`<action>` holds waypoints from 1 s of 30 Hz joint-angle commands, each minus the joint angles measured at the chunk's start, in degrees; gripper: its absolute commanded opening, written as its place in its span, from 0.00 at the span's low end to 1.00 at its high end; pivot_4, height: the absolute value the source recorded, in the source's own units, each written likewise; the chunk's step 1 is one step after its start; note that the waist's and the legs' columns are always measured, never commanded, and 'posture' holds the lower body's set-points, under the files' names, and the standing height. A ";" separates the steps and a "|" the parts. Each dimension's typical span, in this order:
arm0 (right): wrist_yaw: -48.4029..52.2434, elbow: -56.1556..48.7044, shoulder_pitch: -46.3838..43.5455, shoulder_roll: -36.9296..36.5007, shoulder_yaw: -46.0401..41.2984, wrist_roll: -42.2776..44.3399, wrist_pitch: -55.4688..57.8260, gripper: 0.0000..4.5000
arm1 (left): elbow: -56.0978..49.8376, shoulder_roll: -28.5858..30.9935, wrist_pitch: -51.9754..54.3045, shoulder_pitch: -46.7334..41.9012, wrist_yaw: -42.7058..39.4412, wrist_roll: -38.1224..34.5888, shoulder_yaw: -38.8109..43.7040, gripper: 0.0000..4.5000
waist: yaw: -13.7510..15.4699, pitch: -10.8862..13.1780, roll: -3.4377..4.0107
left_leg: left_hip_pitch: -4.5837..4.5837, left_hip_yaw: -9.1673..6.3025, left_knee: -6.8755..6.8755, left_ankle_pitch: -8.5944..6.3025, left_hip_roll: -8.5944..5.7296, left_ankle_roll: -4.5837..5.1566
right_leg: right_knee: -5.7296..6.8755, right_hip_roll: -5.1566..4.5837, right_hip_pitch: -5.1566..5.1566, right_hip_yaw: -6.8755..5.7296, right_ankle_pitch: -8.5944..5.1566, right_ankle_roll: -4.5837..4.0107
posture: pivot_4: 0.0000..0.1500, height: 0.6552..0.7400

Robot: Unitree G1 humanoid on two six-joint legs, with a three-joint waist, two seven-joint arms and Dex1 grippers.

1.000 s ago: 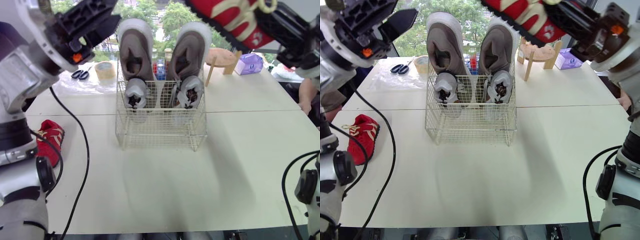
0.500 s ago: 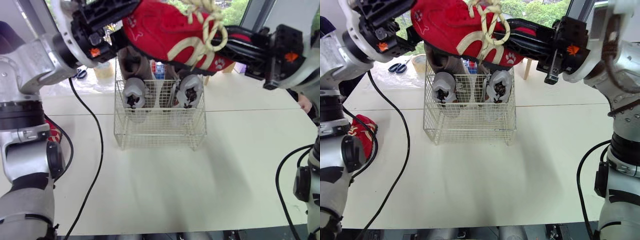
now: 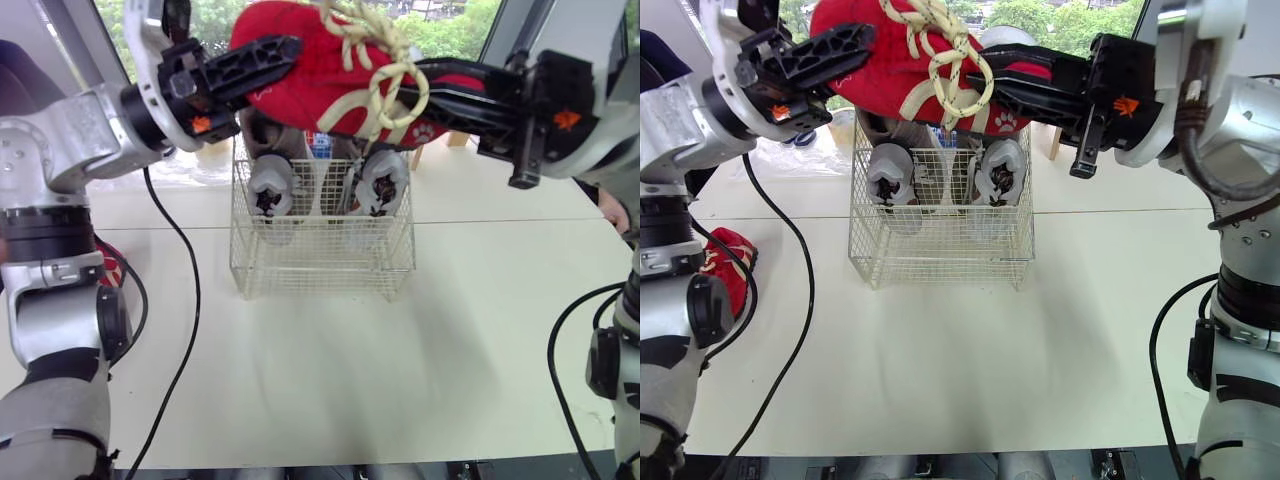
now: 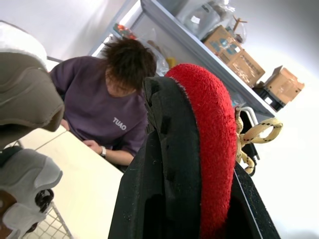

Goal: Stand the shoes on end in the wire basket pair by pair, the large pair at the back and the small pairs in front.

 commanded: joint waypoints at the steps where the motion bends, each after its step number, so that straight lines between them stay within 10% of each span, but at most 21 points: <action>1: -8.08 5.57 -0.09 3.86 -9.55 5.96 0.37 0.42 | -5.54 -0.53 -6.11 3.76 1.68 -1.44 5.93 0.05 | -0.07 -0.01 0.00 | 0.01 0.00 -0.01 0.00 0.00 -0.01 | 0.02 -0.03 0.00 0.01 0.00 0.00 | 1.00 1.00; 6: -19.08 9.42 4.63 12.23 -17.04 13.02 0.22 0.98 | -17.51 -9.52 -21.68 10.06 5.23 1.38 12.64 0.05 | 0.31 -0.05 -0.07 | -0.02 0.00 0.00 0.13 0.01 -0.23 | -0.01 -0.10 0.01 0.01 0.03 -0.03 | 1.00 1.00; 14: -38.95 6.08 4.08 39.08 -12.45 30.03 -2.10 0.99 | -25.97 -27.05 -38.47 10.86 3.86 13.35 9.73 0.05 | -0.31 -0.07 -0.03 | -0.03 0.07 -0.02 0.16 0.01 -0.27 | 0.09 0.03 -0.05 0.04 0.04 -0.04 | 1.00 1.00; 30: -41.11 2.79 1.25 40.50 -5.46 28.46 -5.64 0.99 | -23.52 -30.86 -36.60 13.98 -1.42 18.59 4.78 0.05 | -0.26 -0.07 -0.03 | -0.08 0.00 0.02 0.02 0.03 0.01 | 0.04 0.32 -0.05 -0.05 0.03 -0.03 | 1.00 1.00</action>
